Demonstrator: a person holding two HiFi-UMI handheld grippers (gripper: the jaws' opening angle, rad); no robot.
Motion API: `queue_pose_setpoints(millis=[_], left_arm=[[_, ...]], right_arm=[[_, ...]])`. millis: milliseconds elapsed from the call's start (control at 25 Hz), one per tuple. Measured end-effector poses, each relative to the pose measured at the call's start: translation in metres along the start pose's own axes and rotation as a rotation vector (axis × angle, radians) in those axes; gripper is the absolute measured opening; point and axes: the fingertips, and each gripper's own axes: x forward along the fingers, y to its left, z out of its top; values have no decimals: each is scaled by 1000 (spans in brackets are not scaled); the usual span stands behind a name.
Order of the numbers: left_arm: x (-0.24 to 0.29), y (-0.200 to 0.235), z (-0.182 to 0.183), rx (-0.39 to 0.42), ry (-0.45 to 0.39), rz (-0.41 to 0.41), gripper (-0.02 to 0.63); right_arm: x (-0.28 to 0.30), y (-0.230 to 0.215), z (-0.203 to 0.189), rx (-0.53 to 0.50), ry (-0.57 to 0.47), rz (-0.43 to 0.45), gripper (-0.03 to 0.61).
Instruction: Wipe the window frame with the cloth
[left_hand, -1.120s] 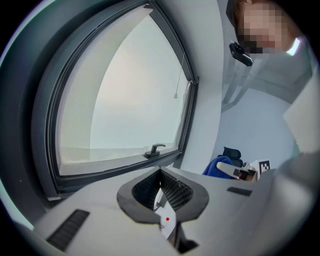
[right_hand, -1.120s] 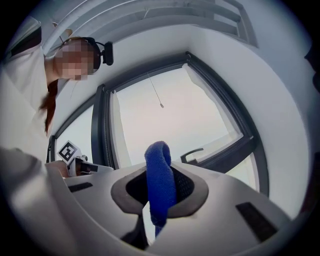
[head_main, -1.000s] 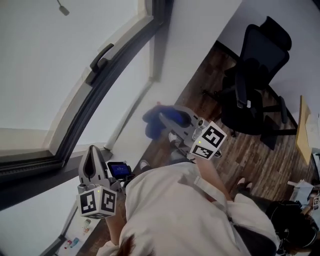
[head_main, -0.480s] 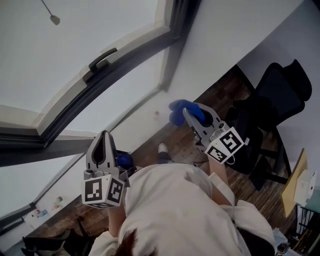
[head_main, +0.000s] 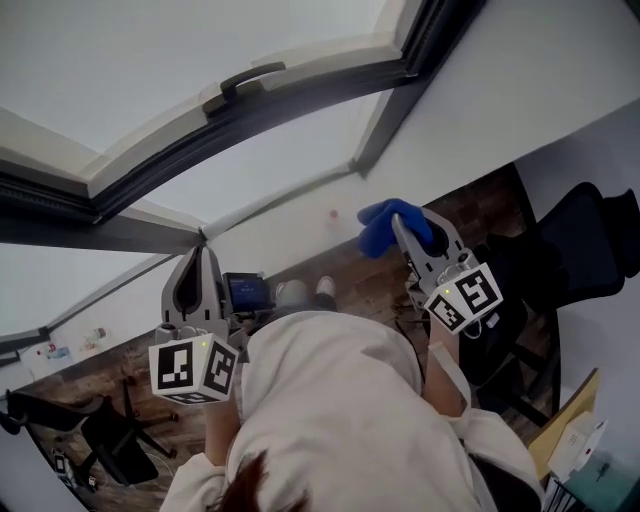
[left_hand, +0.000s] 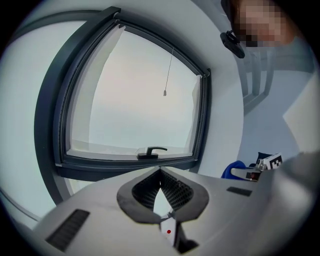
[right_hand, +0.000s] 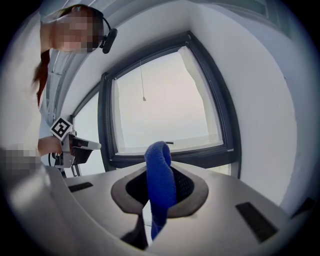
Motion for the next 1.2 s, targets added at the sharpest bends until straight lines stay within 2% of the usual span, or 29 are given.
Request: queue_pose_setpoints(millis=[200,400,600,880,1200], left_arm=[[4,16,0,-13,6,7,5],[23,21,7,-30,20,-61,5],[39,49,14,-43,49,-94,5],[53,73,-2,-78,86,-106,5],[53,86,-9,-101,90,-53,6]], right_arm=[[15,5,1,32,8,-17,44],[20,7,5,42,27,-87,44],[40,16,14,48,46,-142,44],[66,36,7,35,91,-145,44],[84,37,-1,9,120,-127,44]])
